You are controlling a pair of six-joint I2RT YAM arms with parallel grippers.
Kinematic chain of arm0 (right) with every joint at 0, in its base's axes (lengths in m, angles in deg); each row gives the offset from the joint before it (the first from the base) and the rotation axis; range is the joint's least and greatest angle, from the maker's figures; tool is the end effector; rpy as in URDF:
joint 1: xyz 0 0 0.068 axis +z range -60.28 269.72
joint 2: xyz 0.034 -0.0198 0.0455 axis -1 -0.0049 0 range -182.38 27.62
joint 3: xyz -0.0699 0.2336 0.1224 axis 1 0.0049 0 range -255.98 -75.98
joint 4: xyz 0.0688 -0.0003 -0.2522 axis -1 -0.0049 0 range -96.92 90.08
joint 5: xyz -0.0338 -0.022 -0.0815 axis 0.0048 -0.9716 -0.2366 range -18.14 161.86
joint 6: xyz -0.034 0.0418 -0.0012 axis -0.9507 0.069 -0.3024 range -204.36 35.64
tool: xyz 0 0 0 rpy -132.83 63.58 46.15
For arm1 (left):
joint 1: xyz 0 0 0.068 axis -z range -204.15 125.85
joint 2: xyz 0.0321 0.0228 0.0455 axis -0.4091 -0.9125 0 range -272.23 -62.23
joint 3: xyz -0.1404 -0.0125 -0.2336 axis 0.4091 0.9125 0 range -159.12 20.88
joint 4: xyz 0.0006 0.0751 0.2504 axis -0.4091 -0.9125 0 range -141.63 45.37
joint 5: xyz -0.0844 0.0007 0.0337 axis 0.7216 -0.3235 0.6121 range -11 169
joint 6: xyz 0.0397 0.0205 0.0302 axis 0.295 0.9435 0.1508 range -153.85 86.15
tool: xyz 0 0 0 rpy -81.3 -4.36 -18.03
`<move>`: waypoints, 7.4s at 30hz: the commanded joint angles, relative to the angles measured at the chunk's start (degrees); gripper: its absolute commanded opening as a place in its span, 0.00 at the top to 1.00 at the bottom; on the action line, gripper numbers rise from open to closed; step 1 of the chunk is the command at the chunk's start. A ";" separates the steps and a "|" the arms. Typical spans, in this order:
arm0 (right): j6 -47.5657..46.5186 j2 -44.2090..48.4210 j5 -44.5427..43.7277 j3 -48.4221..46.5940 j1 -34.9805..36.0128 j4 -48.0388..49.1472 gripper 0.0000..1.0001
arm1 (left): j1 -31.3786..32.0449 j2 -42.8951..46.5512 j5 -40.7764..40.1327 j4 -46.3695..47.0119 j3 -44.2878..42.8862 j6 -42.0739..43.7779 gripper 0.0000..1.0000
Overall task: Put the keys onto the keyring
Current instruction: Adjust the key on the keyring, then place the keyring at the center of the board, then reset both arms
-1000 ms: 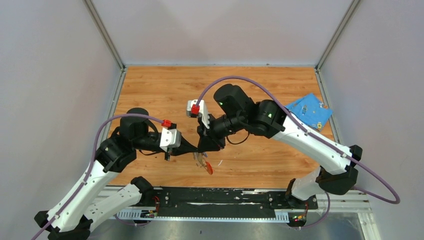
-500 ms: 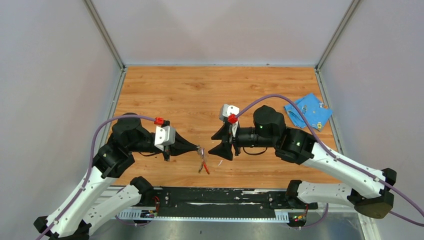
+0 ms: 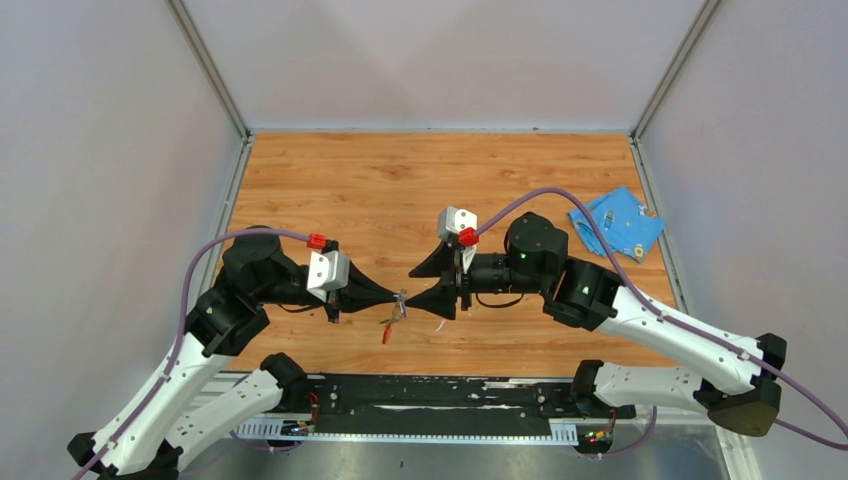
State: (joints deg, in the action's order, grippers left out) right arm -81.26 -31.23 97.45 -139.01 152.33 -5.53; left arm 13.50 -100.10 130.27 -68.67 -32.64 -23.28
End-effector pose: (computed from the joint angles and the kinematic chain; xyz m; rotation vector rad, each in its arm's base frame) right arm 0.0918 0.2108 0.4144 -1.1699 1.2881 1.2227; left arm 0.0831 -0.0993 0.3854 1.3004 1.2293 -1.1054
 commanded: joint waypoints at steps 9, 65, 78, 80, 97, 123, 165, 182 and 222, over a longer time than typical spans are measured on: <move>3.72 -0.26 3.11 4.54 -0.38 2.98 0.41 | 0.14 0.56 -1.64 2.81 -0.54 -0.67 1.00; 1.83 -0.34 -28.05 2.43 7.94 -1.07 0.00 | 0.15 1.16 -35.63 14.85 4.56 -11.27 1.00; -6.50 -6.82 -35.26 5.19 8.65 12.45 0.08 | 0.15 2.82 -34.20 14.73 4.30 -10.65 1.00; -6.46 -6.55 -34.69 5.39 8.67 11.77 0.10 | 0.15 2.98 -33.82 14.57 4.30 -10.65 1.00; 0.84 -10.22 -28.67 6.40 6.13 16.14 0.22 | 0.14 3.66 -31.47 14.98 4.34 -10.65 1.00; 3.51 -9.83 -20.74 8.15 5.67 20.19 0.98 | 0.15 4.08 -31.70 15.00 5.44 -9.01 1.00; -35.77 -73.17 -73.43 -44.46 -8.57 -33.21 0.99 | -39.32 -40.14 -22.37 -28.09 -21.27 -0.49 0.00; -18.16 -72.68 -59.45 -38.60 2.11 -35.40 0.01 | -39.32 -39.60 -22.70 -28.01 -24.88 0.49 0.00; -4.90 -10.21 -65.86 41.10 -52.19 39.94 0.00 | -38.26 -37.91 -34.38 52.22 26.60 -0.45 0.00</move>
State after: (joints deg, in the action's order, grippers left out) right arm -80.56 -38.07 35.64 -100.34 101.90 21.66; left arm -24.81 -137.97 98.71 -29.67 -9.53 -23.24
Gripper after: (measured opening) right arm 1.000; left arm 1.000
